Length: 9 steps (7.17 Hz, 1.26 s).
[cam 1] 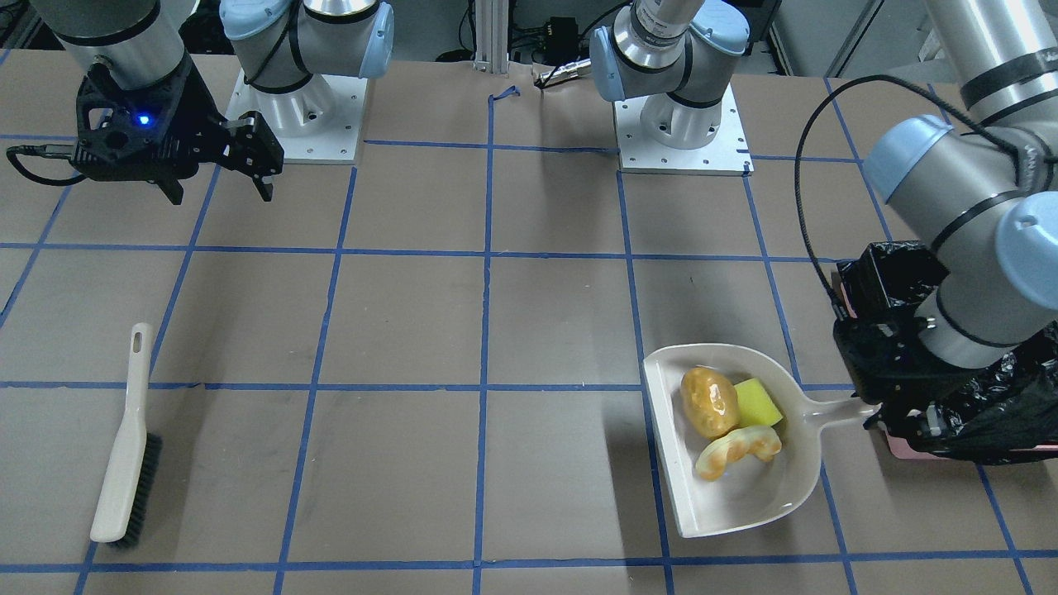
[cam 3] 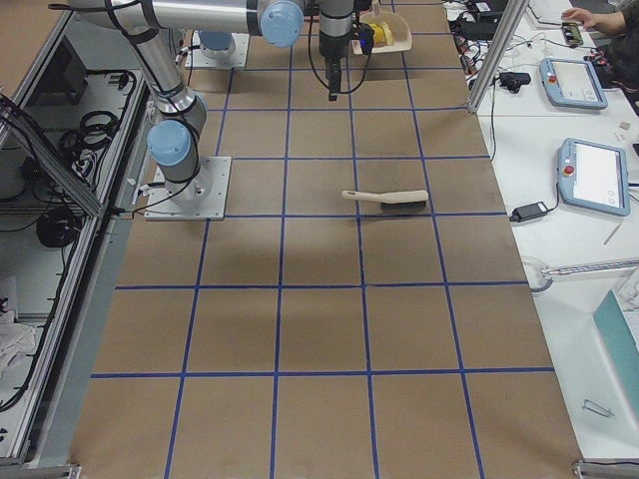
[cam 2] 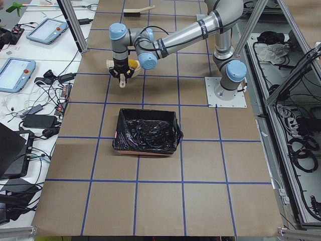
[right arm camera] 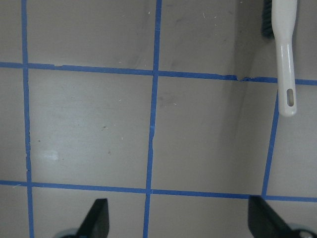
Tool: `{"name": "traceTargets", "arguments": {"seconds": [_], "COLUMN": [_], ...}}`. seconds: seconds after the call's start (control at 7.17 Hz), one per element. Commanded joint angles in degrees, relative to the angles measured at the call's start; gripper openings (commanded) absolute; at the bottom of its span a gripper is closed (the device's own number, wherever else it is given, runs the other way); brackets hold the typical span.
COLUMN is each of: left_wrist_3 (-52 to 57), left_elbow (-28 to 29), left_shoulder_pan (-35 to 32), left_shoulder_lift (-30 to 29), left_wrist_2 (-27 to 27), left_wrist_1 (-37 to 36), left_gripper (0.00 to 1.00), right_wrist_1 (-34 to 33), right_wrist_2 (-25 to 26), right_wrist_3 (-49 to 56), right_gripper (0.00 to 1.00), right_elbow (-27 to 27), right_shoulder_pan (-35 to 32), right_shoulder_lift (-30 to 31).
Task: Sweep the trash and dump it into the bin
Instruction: 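Lift the loaded dustpan with the left gripper and move it over the black bag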
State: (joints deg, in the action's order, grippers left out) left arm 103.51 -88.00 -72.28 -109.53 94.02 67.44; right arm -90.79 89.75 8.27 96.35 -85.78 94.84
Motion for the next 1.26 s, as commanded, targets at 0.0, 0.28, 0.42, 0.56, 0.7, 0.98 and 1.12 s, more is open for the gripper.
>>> {"name": "traceTargets", "arguments": {"seconds": [0.0, 0.28, 0.42, 0.56, 0.7, 0.98, 1.12], "left_wrist_3": [8.59, 22.63, 29.57, 33.12, 34.81, 35.09, 36.14], "left_elbow": [0.37, 0.37, 0.46, 0.81, 2.29, 4.59, 4.59], "left_shoulder_pan": [8.77, 21.23, 26.96, 30.23, 31.75, 33.87, 34.39], "left_shoulder_lift": [4.40, 6.60, 6.96, 6.44, 5.74, 3.98, 3.97], "left_wrist_2": [1.24, 0.74, 0.38, 0.46, 0.55, 1.43, 2.39], "left_wrist_1": [5.23, 5.51, 5.51, 4.73, 3.33, 2.62, -0.08], "left_gripper": [0.00, 0.00, 0.00, 0.00, 0.00, 0.00, 0.00], "right_wrist_1": [0.78, 0.35, 0.26, 0.17, 0.17, 0.09, 0.17], "right_wrist_2": [0.07, -0.45, -0.45, -0.45, -0.45, 0.16, 0.95], "right_wrist_3": [0.08, 0.08, 0.08, 0.08, 0.08, 0.08, 0.34], "right_gripper": [1.00, 1.00, 1.00, 1.00, 1.00, 1.00, 1.00], "right_elbow": [0.07, 0.07, 0.07, 0.07, 0.07, -0.02, -0.11], "right_shoulder_pan": [0.08, 0.09, 0.00, 0.00, 0.00, 0.08, 0.09], "right_shoulder_lift": [-0.18, -0.09, -0.09, -0.09, -0.09, -0.01, -0.09]}}
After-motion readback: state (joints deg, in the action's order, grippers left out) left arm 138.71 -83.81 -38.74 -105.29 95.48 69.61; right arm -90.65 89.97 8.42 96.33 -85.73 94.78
